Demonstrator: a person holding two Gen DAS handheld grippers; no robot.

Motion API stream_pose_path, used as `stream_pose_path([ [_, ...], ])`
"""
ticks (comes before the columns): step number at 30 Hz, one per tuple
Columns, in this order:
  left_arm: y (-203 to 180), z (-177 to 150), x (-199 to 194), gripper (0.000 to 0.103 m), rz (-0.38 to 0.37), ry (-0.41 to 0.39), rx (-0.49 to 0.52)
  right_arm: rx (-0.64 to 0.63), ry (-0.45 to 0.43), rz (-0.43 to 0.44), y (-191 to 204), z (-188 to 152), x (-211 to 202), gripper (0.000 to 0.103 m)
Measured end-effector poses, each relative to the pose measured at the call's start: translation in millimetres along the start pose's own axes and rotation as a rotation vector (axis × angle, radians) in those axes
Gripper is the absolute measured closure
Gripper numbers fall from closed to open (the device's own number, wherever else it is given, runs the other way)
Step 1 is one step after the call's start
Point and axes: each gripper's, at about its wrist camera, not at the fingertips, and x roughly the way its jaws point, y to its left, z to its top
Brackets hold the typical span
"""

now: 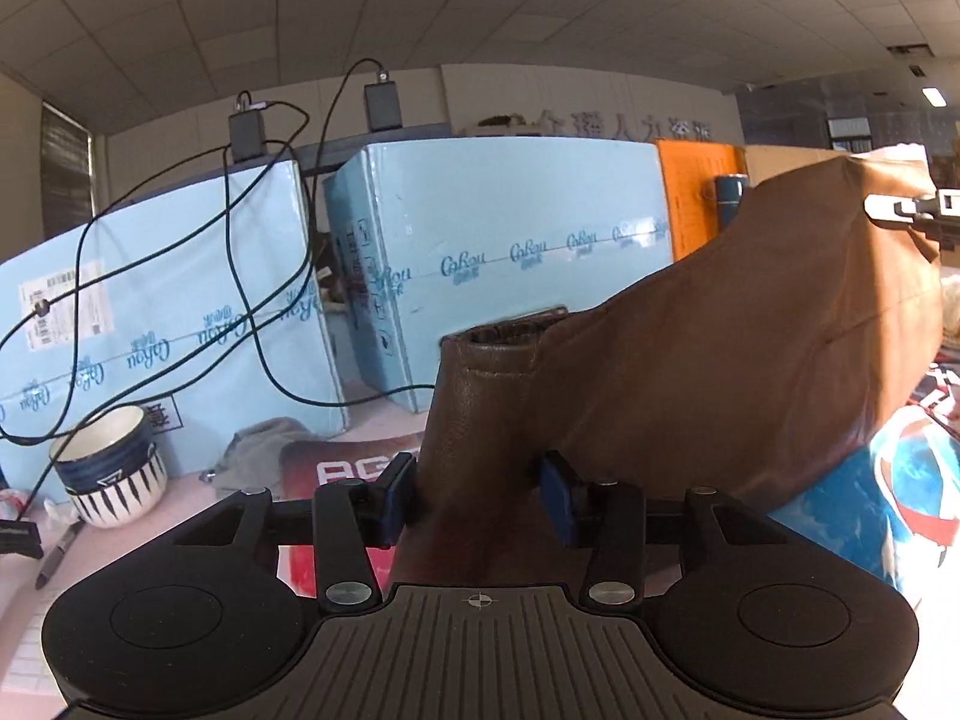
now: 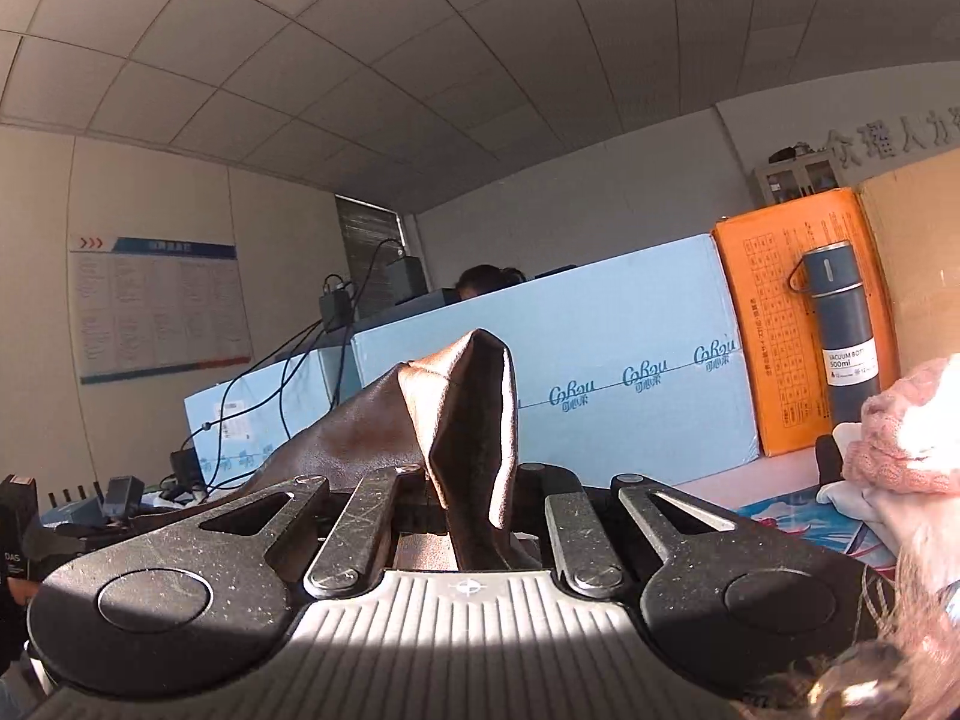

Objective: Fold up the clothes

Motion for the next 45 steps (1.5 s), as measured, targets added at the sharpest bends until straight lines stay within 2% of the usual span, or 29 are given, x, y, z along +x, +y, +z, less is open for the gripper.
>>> stream_pose_path([
  [1, 0, 2, 9, 0.081, 0.002, 0.011, -0.012, 0.005, 0.009, -0.018, -3, 0, 7, 0.095],
  [4, -3, 8, 36, 0.09, 0.017, 0.054, -0.042, 0.022, 0.048, -0.072, -14, 1, 30, 0.095],
  [10, 9, 24, 73, 0.092, 0.062, 0.058, -0.186, 0.054, 0.115, -0.147, -35, -4, 67, 0.095],
  [15, 24, 17, 113, 0.093, 0.07, 0.137, -0.312, 0.085, 0.173, -0.2, -53, -13, 93, 0.095],
  [20, 26, 12, 131, 0.093, 0.08, 0.156, -0.313, 0.152, 0.228, -0.274, -69, -26, 105, 0.091],
  [22, 25, 10, 135, 0.093, 0.105, 0.175, -0.3, 0.172, 0.218, -0.348, -73, -28, 107, 0.074],
  [23, 25, 9, 137, 0.093, 0.119, 0.185, -0.293, 0.189, 0.21, -0.398, -76, -28, 108, 0.053],
  [24, 27, 8, 138, 0.092, 0.128, 0.193, -0.3, 0.221, 0.187, -0.454, -81, -28, 106, 0.038],
  [26, 31, 7, 138, 0.092, 0.132, 0.2, -0.327, 0.301, 0.133, -0.508, -90, -27, 94, 0.035],
  [27, 32, 6, 138, 0.092, 0.136, 0.202, -0.334, 0.346, 0.098, -0.502, -94, -25, 86, 0.034],
  [28, 33, 6, 139, 0.092, 0.137, 0.207, -0.337, 0.384, 0.048, -0.466, -94, -23, 76, 0.032],
  [30, 34, 4, 141, 0.09, 0.136, 0.216, -0.344, 0.42, -0.047, -0.336, -88, -20, 59, 0.02],
  [32, 37, 3, 140, 0.087, 0.136, 0.209, -0.372, 0.427, -0.063, -0.197, -80, -19, 52, 0.018],
  [33, 40, 1, 139, 0.081, 0.14, 0.202, -0.399, 0.432, -0.033, -0.136, -76, -21, 55, 0.017],
  [35, 50, -3, 133, 0.066, 0.155, 0.179, -0.476, 0.437, 0.058, -0.029, -68, -28, 63, 0.016],
  [37, 61, -7, 123, 0.04, 0.186, 0.155, -0.56, 0.421, 0.158, 0.053, -57, -32, 74, 0.015],
  [38, 66, -8, 117, 0.036, 0.205, 0.143, -0.603, 0.399, 0.184, 0.075, -52, -34, 78, 0.011],
  [39, 72, -9, 110, 0.03, 0.219, 0.125, -0.645, 0.374, 0.207, 0.088, -47, -35, 81, 0.005],
  [41, 81, -10, 92, 0.026, 0.246, 0.08, -0.726, 0.313, 0.282, 0.065, -36, -40, 89, 0.001],
  [45, 87, -19, 48, 0.011, 0.303, -0.001, -0.932, 0.254, 0.414, -0.144, -37, -53, 107, 0.001],
])
